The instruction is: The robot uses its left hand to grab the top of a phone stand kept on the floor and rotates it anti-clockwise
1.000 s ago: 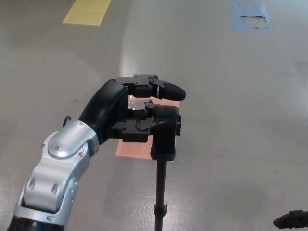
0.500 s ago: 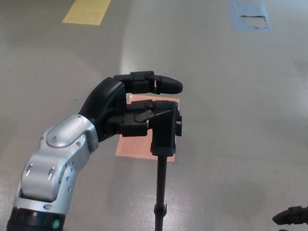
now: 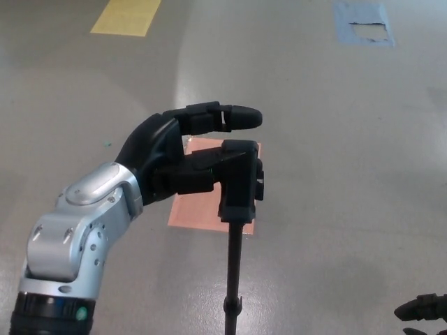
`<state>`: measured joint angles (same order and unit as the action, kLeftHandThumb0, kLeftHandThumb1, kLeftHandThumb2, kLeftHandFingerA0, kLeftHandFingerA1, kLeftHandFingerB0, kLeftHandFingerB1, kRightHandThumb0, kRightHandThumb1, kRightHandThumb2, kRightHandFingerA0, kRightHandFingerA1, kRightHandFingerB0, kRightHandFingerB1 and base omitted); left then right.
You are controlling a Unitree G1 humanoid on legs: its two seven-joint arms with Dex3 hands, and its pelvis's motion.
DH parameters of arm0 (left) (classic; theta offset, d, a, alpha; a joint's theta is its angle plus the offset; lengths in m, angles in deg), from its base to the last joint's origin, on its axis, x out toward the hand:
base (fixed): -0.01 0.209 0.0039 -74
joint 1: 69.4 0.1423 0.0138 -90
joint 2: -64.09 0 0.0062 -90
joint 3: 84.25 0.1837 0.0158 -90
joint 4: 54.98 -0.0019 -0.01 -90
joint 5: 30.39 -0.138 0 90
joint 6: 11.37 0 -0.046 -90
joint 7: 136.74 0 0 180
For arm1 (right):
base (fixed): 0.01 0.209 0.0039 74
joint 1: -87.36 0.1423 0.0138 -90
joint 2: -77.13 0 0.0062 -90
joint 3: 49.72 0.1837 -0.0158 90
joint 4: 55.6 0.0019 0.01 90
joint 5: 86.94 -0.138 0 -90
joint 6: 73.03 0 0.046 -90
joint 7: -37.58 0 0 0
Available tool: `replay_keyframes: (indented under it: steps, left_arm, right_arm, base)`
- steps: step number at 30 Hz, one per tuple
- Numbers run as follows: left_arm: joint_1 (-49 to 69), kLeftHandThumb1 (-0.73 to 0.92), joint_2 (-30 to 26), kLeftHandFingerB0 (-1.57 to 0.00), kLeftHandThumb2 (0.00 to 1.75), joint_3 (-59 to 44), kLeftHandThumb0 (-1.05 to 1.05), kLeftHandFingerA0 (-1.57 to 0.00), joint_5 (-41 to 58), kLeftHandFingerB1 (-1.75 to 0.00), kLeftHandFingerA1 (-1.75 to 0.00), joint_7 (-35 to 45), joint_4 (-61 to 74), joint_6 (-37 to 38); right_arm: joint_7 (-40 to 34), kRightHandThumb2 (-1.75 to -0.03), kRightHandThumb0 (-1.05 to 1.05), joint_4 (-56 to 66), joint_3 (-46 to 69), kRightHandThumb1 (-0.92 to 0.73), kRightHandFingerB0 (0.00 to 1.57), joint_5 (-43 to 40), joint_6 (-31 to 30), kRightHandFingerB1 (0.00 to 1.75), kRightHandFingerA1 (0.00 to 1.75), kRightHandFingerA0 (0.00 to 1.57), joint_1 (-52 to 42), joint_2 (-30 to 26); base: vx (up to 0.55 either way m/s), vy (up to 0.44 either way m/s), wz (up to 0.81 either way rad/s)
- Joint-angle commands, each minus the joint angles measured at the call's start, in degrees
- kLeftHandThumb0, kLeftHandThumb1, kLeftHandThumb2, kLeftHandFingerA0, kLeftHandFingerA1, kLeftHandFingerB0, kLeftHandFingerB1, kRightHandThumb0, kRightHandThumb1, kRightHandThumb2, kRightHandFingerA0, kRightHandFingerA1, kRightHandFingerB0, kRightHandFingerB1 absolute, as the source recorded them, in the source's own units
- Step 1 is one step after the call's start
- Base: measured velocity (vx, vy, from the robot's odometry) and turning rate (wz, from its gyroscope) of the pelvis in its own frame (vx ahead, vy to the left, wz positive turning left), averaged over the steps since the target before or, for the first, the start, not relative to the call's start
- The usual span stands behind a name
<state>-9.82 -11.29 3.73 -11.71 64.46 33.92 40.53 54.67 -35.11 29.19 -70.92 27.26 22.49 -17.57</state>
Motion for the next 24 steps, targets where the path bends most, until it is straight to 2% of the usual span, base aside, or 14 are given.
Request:
replay_keyframes:
  steps: [1, 2, 3, 12, 13, 14, 18, 19, 20, 21, 22, 23, 24]
  left_arm:
    - [2.9, 0.72, 1.0, -0.78, 0.61, -0.9, -0.11, -0.85, 5.1, -0.55, -0.76, -1.9, -4.4, -19.9]
    - [2.6, 0.72, 0.9, -0.78, 0.61, -0.8, -0.11, -0.85, 5.0, -0.55, -0.76, -1.9, -4.7, -19.8]
    - [2.8, 0.71, 0.9, -0.79, 0.61, -0.5, -0.12, -0.88, 4.6, -0.57, -0.73, -2.0, -4.6, -19.3]
    - [4.8, 0.68, 2.1, -0.79, 0.6, -0.4, -0.15, -0.89, 4.4, -0.6, -0.73, -4.7, -3.6, -21.1]
    - [5.2, 0.69, 2.3, -0.79, 0.6, -0.5, -0.15, -0.9, 4.6, -0.6, -0.75, -4.9, -3.6, -21.6]
    - [5.5, 0.7, 2.4, -0.78, 0.6, -0.5, -0.15, -0.9, 4.8, -0.6, -0.77, -4.9, -3.7, -21.8]
    - [5.5, 0.7, 1.8, -0.79, 0.6, 0.5, -0.15, -0.9, 4.6, -0.59, -0.78, -4.7, -3.9, -21.9]
    - [5.4, 0.69, 1.4, -0.78, 0.6, 1.2, -0.18, -0.88, 4.3, -0.59, -0.8, -4.7, -4.1, -21.9]
    - [5.3, 0.69, 1.2, -0.78, 0.6, 1.7, -0.18, -0.88, 4.1, -0.59, -0.8, -4.6, -4.2, -21.9]
    - [5.4, 0.69, 0.9, -0.77, 0.6, 2.1, -0.17, -0.88, 4.1, -0.59, -0.8, -4.7, -4.2, -21.9]
    - [5.6, 0.69, 0.9, -0.77, 0.6, 2.2, -0.17, -0.88, 4.2, -0.59, -0.8, -4.8, -4.1, -21.8]
    - [5.8, 0.7, 0.9, -0.78, 0.6, 2.2, -0.16, -0.91, 4.2, -0.59, -0.79, -5.0, -4.1, -21.9]
    - [5.9, 0.7, 0.9, -0.78, 0.6, 2.2, -0.16, -0.91, 4.3, -0.59, -0.79, -5.1, -4.1, -22.0]
  right_arm:
    - [1.4, -0.69, -0.54, -1.1, -0.9, -0.74, 0.34, 1.1, -1.8, 0.35, 0.54, 0.66, 0.6, -1.0]
    - [1.5, -0.69, -0.54, -1.2, -0.7, -0.74, 0.34, 0.9, -1.9, 0.35, 0.54, 0.66, 0.8, -0.9]
    - [1.5, -0.64, -0.5, -1.2, -0.7, -0.81, 0.36, 0.9, -2.1, 0.33, 0.51, 0.67, 0.8, -0.9]
    - [0.9, -0.65, -0.51, -1.2, -0.9, -0.81, 0.36, 1.2, -1.7, 0.33, 0.49, 0.67, -0.3, -0.8]
    - [1.0, -0.67, -0.53, -1.1, -1.0, -0.75, 0.34, 1.3, -1.9, 0.35, 0.49, 0.65, -0.7, -0.8]
    - [1.0, -0.65, -0.5, -1.1, -1.1, -0.81, 0.36, 1.4, -2.0, 0.33, 0.45, 0.64, -0.8, -0.8]
    - [1.3, -0.65, -0.5, -1.1, -1.0, -0.81, 0.39, 1.2, -1.7, 0.34, 0.47, 0.65, -0.9, -0.8]
    - [1.5, -0.95, -0.54, -1.1, -1.0, -0.68, 0.31, 1.2, -1.4, 0.47, 0.6, 0.56, -0.9, -0.9]
    - [1.7, -0.95, -0.54, -1.1, -1.0, -0.68, 0.31, 1.2, -1.2, 0.47, 0.6, 0.56, -0.8, -1.0]
    - [1.8, -0.65, -0.5, -1.0, -1.1, -0.82, 0.38, 1.2, -1.1, 0.34, 0.48, 0.64, -0.9, -1.1]
    - [1.8, -0.65, -0.5, -1.0, -1.1, -0.82, 0.38, 1.2, -1.0, 0.34, 0.48, 0.64, -0.9, -1.0]
    - [1.8, -0.94, -0.55, -1.0, -1.1, -0.68, 0.33, 1.2, -1.1, 0.48, 0.6, 0.57, -0.9, -1.0]
    - [1.8, -0.94, -0.55, -1.0, -1.1, -0.68, 0.33, 1.1, -1.1, 0.48, 0.6, 0.57, -1.0, -1.0]
  base:
    - [0.0, 0.0, 0.0]
    - [0.0, 0.0, 0.0]
    - [0.0, 0.0, 0.0]
    - [0.0, 0.0, 0.0]
    - [0.0, 0.0, 0.0]
    - [0.0, 0.0, 0.0]
    - [0.0, 0.0, 0.0]
    - [0.0, 0.0, 0.0]
    - [0.0, 0.0, 0.0]
    - [0.0, 0.0, 0.0]
    - [0.0, 0.0, 0.0]
    - [0.0, 0.0, 0.0]
    - [0.0, 0.0, 0.0]
